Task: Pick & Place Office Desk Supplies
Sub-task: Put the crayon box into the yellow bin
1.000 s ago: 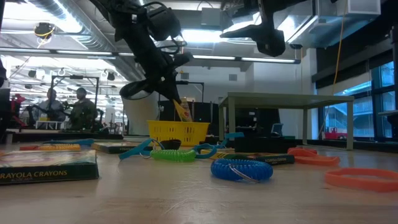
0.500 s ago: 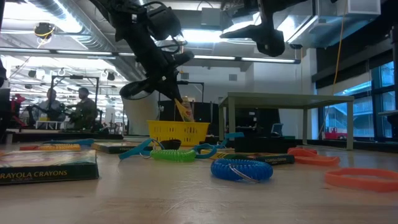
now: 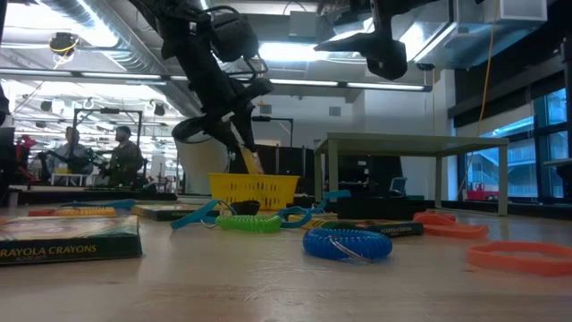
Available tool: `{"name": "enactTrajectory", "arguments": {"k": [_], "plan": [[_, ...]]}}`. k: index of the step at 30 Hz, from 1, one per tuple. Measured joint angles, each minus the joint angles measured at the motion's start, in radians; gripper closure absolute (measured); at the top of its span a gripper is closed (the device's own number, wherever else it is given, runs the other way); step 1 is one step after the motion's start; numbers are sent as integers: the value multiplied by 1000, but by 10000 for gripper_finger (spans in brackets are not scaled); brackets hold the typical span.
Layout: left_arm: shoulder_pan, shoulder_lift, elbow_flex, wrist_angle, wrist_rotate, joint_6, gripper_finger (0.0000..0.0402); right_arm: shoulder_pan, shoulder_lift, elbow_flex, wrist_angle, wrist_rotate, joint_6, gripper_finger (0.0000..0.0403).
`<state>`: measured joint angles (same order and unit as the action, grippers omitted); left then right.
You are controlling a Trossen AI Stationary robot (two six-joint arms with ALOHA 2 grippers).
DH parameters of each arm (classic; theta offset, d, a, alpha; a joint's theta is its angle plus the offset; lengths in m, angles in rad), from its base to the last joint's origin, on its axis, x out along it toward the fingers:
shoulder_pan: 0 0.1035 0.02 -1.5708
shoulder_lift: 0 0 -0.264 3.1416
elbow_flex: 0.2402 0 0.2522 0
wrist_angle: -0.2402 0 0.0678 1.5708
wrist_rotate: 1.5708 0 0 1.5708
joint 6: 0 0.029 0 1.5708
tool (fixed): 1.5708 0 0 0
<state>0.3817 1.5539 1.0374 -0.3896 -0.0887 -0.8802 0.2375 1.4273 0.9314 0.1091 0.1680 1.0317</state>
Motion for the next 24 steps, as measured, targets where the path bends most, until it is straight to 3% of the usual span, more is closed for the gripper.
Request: {"name": "enactTrajectory", "arguments": {"k": [13,24], "plan": [[9,0,0,-64,128,147,227,-9,0,0,19,0,-19,85],[59,0,0,-116,186,269,199,-9,0,0,21,-4,-22,85]]}}
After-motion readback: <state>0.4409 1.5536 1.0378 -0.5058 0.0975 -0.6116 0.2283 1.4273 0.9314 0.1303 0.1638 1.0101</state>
